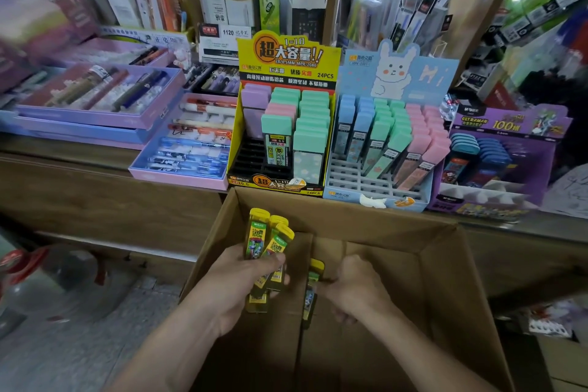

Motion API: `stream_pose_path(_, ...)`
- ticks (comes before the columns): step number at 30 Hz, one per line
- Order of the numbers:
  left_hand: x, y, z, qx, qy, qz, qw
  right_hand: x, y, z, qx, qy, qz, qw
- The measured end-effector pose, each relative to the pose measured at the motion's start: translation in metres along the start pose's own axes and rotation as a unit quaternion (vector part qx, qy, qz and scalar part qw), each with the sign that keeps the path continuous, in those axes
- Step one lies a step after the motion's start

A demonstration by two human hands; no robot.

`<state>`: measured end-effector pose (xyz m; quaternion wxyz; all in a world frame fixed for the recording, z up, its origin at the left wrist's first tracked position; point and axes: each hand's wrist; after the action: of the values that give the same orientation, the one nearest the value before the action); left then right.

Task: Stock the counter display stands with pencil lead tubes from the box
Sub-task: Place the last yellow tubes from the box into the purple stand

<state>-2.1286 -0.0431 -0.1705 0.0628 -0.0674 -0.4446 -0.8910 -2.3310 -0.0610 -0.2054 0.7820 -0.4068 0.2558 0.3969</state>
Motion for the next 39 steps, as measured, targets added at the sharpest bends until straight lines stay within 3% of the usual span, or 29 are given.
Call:
stream_pose_path(8, 0.006, 0.001, 0.003, -0.014, -0.014, 0.055, 0.998, -0.004, 0.000, -0.002, -0.016, 0.061, 0.064, 0.996)
stream_pose_path(13, 0.013, 0.003, 0.007, -0.007, -0.019, 0.039, 0.999, 0.006, -0.009, -0.003, -0.001, 0.053, 0.131, 0.990)
stream_pose_path(17, 0.015, 0.004, 0.009, 0.000, -0.022, 0.034, 0.999, 0.000, -0.002, -0.008, 0.026, -0.010, 0.037, 0.999)
stream_pose_path(23, 0.029, 0.008, 0.012, 0.030, -0.047, 0.039, 0.998, -0.019, 0.009, 0.008, -0.007, -0.049, -0.120, 0.991)
stream_pose_path(29, 0.059, 0.016, 0.019, 0.081, -0.057, 0.041, 0.994, -0.071, 0.026, 0.043, -0.109, -0.057, -0.367, 0.922)
stream_pose_path(33, 0.087, 0.023, 0.025, 0.091, -0.088, 0.042, 0.991, -0.101, 0.036, 0.059, -0.144, -0.037, -0.442, 0.885)
stream_pose_path(39, 0.143, 0.030, 0.029, 0.102, -0.132, 0.030, 0.986, -0.131, 0.055, 0.068, -0.152, 0.063, -0.499, 0.851)
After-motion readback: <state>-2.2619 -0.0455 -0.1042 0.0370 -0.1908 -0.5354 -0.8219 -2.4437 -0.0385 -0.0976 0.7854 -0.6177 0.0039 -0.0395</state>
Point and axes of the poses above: each hand's wrist, its own z-axis away from the middle knuckle, its own x-axis out of the palm, y = z × x, and after that the axes turned 1 degree about z, right-handed
